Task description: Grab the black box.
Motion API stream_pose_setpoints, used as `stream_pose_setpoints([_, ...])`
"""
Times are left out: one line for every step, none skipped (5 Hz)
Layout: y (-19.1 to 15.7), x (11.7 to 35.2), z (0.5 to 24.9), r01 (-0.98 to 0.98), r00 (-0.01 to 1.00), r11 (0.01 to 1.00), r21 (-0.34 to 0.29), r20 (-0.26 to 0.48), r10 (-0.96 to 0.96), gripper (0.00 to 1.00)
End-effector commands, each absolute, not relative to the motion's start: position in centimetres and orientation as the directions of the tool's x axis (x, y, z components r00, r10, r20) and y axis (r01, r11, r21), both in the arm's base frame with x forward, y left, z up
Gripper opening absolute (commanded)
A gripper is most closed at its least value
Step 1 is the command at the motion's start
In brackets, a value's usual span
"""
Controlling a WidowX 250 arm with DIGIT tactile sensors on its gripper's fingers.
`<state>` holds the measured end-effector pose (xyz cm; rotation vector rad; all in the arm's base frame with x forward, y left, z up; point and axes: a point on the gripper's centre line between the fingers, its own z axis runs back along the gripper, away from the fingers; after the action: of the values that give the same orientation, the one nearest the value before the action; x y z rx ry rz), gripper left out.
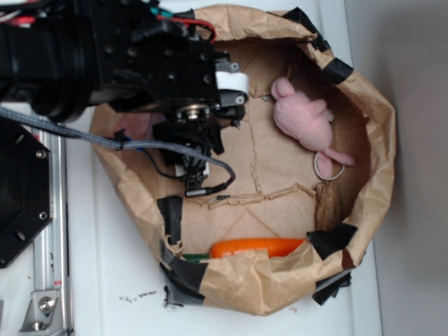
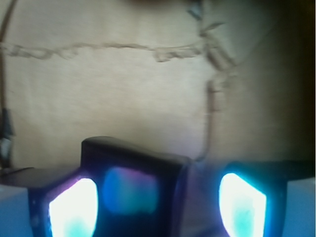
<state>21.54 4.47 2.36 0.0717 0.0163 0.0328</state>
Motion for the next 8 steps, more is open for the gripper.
stream_pose_setpoints([3.0,21.5,-0.7,0.02,0.999,0.999,-0.043,-0.047,-0.022,1.0])
stream_pose_setpoints([2.9,21.3,0.2,0.012,1.0,1.0,0.015,-0.026,-0.012,0.0])
stream_pose_setpoints([3.6,21.6,2.0,0.022,1.0,0.999,0.05,0.0,-0.022,0.0])
stream_pose_setpoints([4.6,21.4,5.4,0.027,0.999,0.998,0.058,0.028,-0.028,0.0])
stream_pose_setpoints([4.7,22.2,10.1,0.017,0.996,0.998,0.062,0.091,-0.023,0.0])
stream_pose_setpoints([2.7,24.8,15.1,0.126,0.983,0.989,0.071,0.124,-0.134,0.0])
stream_pose_setpoints([1.4,26.7,17.3,0.2,0.978,0.979,0.041,0.06,-0.202,0.0])
stream_pose_setpoints([1.2,27.1,15.8,0.241,0.97,0.969,0.046,0.012,-0.242,0.0])
